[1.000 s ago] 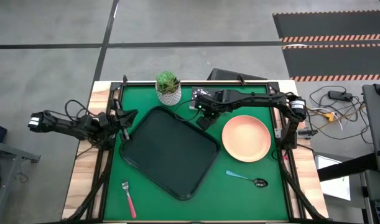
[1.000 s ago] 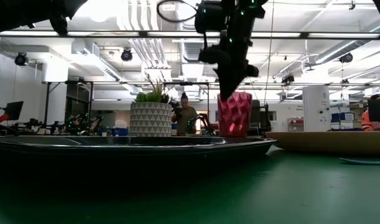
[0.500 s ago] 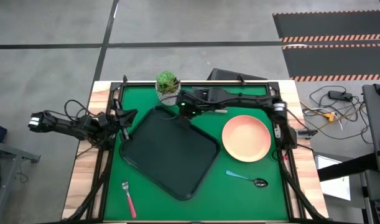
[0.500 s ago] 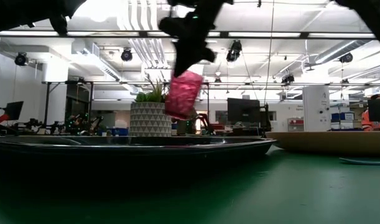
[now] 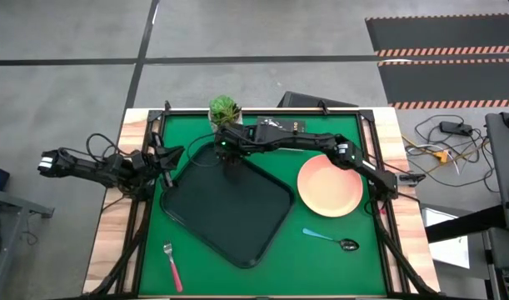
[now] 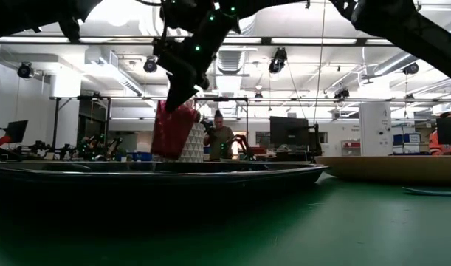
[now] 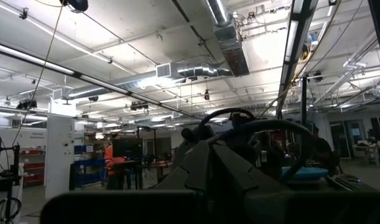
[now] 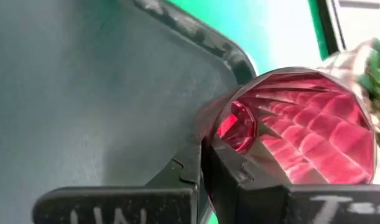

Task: Pick and place plate/cup/fork/spoon on tray
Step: Put the red cup on the top left of the black tray

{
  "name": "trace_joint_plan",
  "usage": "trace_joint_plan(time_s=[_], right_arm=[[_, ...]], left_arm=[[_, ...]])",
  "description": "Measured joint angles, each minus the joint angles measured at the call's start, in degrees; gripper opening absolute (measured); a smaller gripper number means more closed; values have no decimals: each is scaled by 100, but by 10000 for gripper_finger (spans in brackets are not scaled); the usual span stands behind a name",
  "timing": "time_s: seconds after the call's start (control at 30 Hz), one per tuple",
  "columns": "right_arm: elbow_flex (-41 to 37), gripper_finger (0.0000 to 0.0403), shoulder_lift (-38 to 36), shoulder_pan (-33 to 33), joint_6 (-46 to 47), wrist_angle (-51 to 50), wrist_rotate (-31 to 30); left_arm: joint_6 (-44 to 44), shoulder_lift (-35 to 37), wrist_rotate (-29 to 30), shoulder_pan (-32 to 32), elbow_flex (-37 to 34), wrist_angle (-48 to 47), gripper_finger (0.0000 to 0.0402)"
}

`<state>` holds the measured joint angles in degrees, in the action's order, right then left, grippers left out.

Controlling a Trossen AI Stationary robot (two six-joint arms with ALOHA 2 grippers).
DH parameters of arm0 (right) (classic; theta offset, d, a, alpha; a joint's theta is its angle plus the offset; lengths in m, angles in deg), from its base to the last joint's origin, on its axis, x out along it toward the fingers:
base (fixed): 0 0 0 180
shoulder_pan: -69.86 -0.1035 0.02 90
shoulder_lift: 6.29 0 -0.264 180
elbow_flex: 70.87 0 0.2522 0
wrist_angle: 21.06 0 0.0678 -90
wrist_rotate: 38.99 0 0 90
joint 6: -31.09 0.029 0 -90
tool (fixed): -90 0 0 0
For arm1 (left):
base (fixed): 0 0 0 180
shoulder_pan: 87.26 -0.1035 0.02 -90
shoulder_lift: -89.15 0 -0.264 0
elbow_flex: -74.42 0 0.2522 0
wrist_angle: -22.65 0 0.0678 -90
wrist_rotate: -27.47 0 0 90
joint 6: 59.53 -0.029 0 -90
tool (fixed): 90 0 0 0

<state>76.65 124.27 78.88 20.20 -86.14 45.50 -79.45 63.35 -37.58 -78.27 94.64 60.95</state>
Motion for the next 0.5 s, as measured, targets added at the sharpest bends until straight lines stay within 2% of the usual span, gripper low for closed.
trace_joint_plan(time_s=[0.17, 0.33, 0.5], right_arm=[[4, 9, 87, -24, -269, 26, 19], [4, 9, 92, -30, -408, 51, 782], [-20, 9, 92, -46, -415, 119, 851]], left_arm=[[0, 2, 0, 0, 0, 0, 0], [0, 4, 0, 0, -7, 0, 0], [0, 7, 0, 0, -7, 0, 0]])
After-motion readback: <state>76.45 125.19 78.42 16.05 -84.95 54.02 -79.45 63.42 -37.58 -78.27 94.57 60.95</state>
